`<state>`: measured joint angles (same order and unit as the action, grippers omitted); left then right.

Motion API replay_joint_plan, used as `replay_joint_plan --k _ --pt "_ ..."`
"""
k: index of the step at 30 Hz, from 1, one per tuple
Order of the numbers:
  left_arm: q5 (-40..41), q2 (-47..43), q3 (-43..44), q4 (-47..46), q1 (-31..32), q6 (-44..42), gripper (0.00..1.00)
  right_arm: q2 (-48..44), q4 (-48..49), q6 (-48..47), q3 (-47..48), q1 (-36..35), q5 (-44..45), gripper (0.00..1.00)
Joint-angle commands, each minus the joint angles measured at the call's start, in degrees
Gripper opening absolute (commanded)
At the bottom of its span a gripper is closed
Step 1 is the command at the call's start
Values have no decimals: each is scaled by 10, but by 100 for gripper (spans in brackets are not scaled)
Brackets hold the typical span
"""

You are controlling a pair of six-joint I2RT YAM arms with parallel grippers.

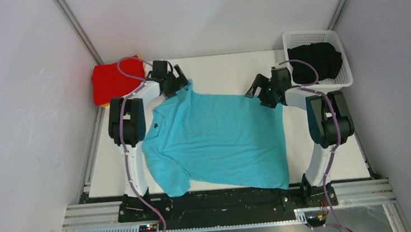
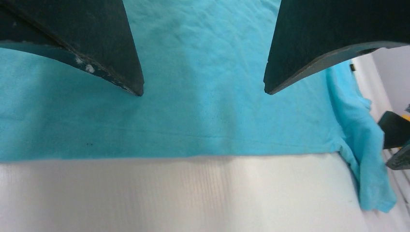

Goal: Fold and stack the t-shirts
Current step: Flatten out the tshirt

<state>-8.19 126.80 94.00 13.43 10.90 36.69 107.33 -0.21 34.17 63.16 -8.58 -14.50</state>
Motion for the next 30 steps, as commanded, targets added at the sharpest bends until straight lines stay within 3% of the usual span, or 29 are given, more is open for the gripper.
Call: replay_joint_plan --k 1,9,16,25,30 --pt "17 2 -18 5 -12 30 100 19 -19 17 18 19 -5 99" --pt "104 -83 -131 17 -73 54 100 12 -101 16 16 42 22 99" --pt "55 -104 -165 16 -87 47 100 -35 -171 25 3 39 80 99" --pt "55 -180 -182 18 -54 13 100 -81 -171 27 -36 21 102 99" --pt "71 -199 -142 25 -46 7 100 -115 -111 -5 -24 18 95 99"
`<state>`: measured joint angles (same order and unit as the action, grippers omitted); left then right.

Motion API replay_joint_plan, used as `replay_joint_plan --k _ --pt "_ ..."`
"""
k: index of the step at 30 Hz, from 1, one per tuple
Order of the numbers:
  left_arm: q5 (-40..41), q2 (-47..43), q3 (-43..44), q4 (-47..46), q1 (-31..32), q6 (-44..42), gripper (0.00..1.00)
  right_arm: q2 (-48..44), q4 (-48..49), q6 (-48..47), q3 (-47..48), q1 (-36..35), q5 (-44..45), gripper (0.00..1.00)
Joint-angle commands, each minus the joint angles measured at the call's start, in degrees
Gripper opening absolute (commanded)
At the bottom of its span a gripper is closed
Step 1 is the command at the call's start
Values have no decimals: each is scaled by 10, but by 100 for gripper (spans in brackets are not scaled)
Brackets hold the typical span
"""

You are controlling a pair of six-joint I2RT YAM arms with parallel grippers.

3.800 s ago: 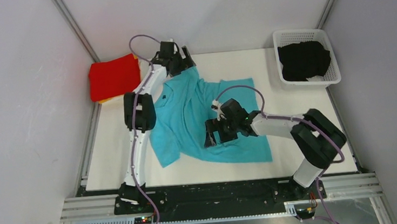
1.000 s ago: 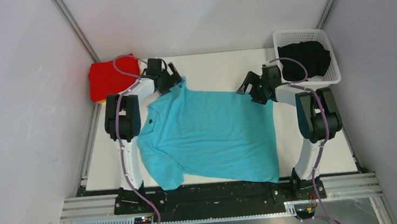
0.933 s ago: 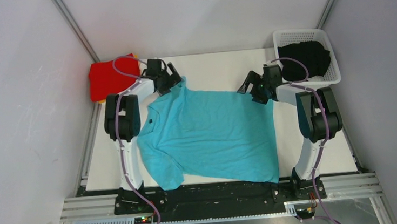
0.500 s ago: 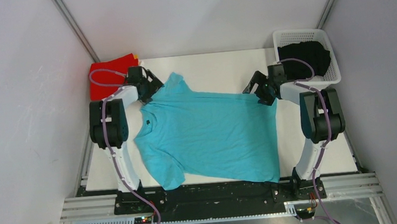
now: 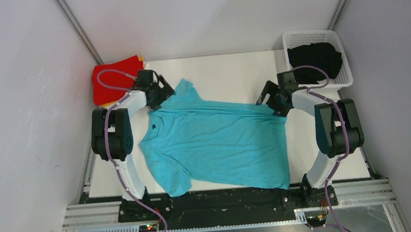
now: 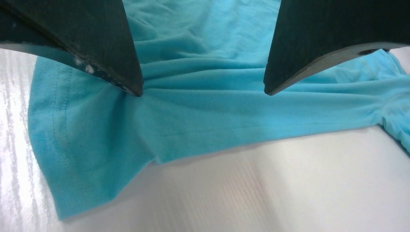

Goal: Fold and stack the t-shirts
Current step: Flatten out the tshirt

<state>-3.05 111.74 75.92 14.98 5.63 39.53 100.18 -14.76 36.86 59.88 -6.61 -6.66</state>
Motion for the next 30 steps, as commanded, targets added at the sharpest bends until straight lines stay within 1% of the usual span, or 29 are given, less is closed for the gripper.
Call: replay_joint_plan --k 1,4,6,10,15,20,23,28,30 --pt "20 -52 50 10 10 -22 100 -51 53 -45 10 -7 17 99" --pt "18 -51 72 11 37 -26 100 -54 82 -62 17 -18 27 99" --pt "6 -31 87 10 53 -29 100 -42 94 -65 23 -20 34 99" --pt "-54 23 126 10 81 -29 100 8 72 -53 45 -21 35 99" --pt "-88 80 166 11 101 -18 100 55 57 -43 69 -22 32 99" --pt "-84 124 191 10 109 0 100 83 41 -24 87 -21 22 99" --pt "-61 157 212 11 109 21 100 102 29 -17 111 -17 12 99" --pt "-35 231 301 19 106 92 100 149 23 -11 163 -7 -4 99" --pt "-26 259 337 21 93 124 100 170 15 -8 190 -2 -7 100"
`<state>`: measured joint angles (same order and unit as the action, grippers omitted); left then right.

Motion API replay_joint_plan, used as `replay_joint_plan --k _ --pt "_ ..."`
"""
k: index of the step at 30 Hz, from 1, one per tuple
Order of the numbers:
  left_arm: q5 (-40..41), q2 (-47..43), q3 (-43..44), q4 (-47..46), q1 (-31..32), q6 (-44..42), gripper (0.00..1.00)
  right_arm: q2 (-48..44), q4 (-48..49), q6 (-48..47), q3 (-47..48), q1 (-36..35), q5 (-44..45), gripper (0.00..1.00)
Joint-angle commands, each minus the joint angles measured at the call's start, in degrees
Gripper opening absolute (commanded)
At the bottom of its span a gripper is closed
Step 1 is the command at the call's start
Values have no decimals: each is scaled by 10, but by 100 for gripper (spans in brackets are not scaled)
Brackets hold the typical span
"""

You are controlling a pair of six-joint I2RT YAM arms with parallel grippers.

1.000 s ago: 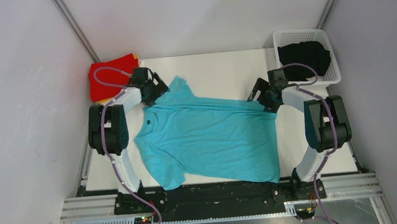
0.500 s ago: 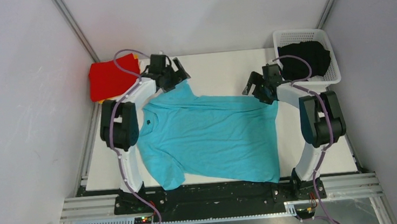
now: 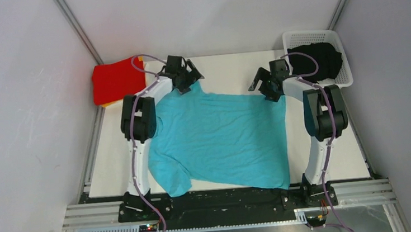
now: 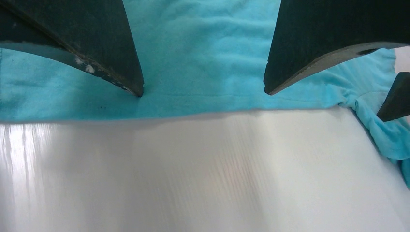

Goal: Fold and stack the t-shirts
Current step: Flatten out the tshirt

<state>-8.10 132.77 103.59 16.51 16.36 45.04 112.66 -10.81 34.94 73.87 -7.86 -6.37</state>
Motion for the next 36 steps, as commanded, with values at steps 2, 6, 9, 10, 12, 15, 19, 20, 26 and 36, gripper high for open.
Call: replay_joint_plan --k 2,6,9,10,12,15,19,20,26,36 --pt "24 78 107 10 -27 96 100 70 -44 14 91 19 -15 100" --pt "39 119 171 13 -53 152 100 129 -100 14 196 32 -6 99" --pt "66 148 236 15 -60 157 100 165 -120 14 247 38 2 100" --pt "56 157 245 15 -63 162 100 172 -128 13 275 39 15 99" --pt "56 160 261 14 -64 168 100 192 -145 13 308 40 23 100" --pt "58 158 282 15 -64 146 100 199 -133 -1 328 37 15 99" --pt "18 140 316 14 -62 94 100 179 -135 -36 354 27 5 99" --pt "9 123 318 14 -58 82 100 162 -138 -49 355 20 6 99" --pt "-17 -59 200 16 -27 -47 100 8 -129 -83 259 -18 43 99" --pt "252 -533 -459 19 108 -102 100 -367 -81 -29 -200 -90 142 99"
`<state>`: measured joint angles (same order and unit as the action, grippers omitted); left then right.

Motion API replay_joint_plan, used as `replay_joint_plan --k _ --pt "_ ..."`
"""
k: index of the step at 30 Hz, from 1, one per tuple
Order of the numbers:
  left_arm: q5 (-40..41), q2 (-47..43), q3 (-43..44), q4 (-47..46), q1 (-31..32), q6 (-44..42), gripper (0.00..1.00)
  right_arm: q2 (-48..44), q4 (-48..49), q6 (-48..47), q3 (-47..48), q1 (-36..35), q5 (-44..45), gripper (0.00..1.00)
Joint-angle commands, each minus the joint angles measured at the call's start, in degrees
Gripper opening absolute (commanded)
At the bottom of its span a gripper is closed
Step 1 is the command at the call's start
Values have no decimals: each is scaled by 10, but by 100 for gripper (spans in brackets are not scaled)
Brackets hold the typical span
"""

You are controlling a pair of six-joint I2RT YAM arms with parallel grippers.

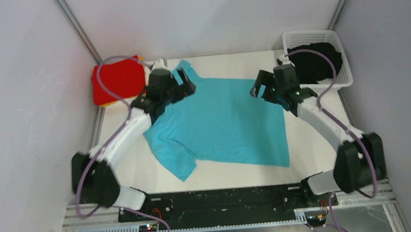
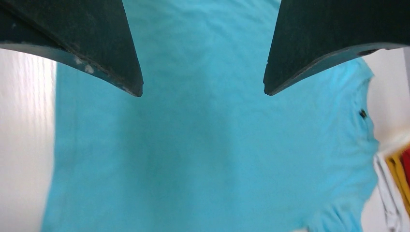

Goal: Fold and stack the t-shirts
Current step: Flatten out the tshirt, then grab the side of the flattened tshirt closest away from the robot with both arms

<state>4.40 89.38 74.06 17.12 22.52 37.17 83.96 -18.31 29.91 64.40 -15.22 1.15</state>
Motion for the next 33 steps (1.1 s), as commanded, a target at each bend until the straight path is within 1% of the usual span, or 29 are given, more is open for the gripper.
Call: replay_joint_plan --k 1,4,5,6,7,8,9,10,12,14,15,16,17,18,19,21,25,27,28,29,30,31,32,33 --pt "136 -141 -206 18 74 -18 100 -120 -12 34 -125 -20 68 99" --pt "154 -216 -310 59 125 7 100 -196 -52 50 -201 -24 91 99" --pt "159 -250 -327 87 150 19 100 -233 -70 61 -213 -25 97 99" --pt "161 -283 -357 101 176 25 100 -250 -78 67 -236 -27 109 100" --pt "158 -298 -382 127 191 34 100 -277 -84 77 -247 -27 113 100" --pt "149 -324 -391 147 219 39 100 -289 -86 83 -266 -27 115 100" --pt "143 -334 -407 153 237 45 100 -305 -89 86 -277 -27 116 100" --pt "122 -345 -413 159 270 46 100 -314 -92 90 -280 -27 116 99" --pt "91 -349 -428 164 305 47 98 -315 -95 91 -283 -28 116 100" --pt "80 -343 -441 165 325 50 94 -313 -97 91 -284 -31 115 99" --pt "78 -338 -447 165 327 52 89 -311 -98 91 -285 -32 115 99" --pt "73 -328 -449 165 328 52 87 -307 -99 90 -285 -34 117 100" --pt "73 -322 -451 165 328 54 81 -305 -102 90 -285 -34 118 100" --pt "67 -310 -451 166 328 56 77 -301 -104 90 -285 -35 119 99" --pt "63 -303 -452 167 328 60 72 -300 -106 90 -285 -36 121 100" --pt "53 -287 -454 170 329 67 67 -298 -110 89 -286 -36 124 100" --pt "80 -253 -461 177 329 81 65 -297 -106 90 -289 -36 126 100" --pt "95 -217 -453 176 329 86 60 -293 -101 90 -290 -36 122 99" --pt "100 -209 -450 176 329 87 53 -290 -100 90 -290 -36 120 99" --pt "105 -193 -444 177 330 86 48 -290 -102 91 -290 -36 119 99" --pt "106 -186 -442 177 330 84 37 -290 -106 93 -290 -36 118 99" --pt "108 -176 -441 180 331 84 32 -293 -109 97 -290 -37 119 99" --pt "111 -172 -440 184 330 86 17 -295 -118 100 -291 -37 120 99" --pt "116 -168 -439 199 330 90 8 -301 -123 106 -292 -37 123 100"
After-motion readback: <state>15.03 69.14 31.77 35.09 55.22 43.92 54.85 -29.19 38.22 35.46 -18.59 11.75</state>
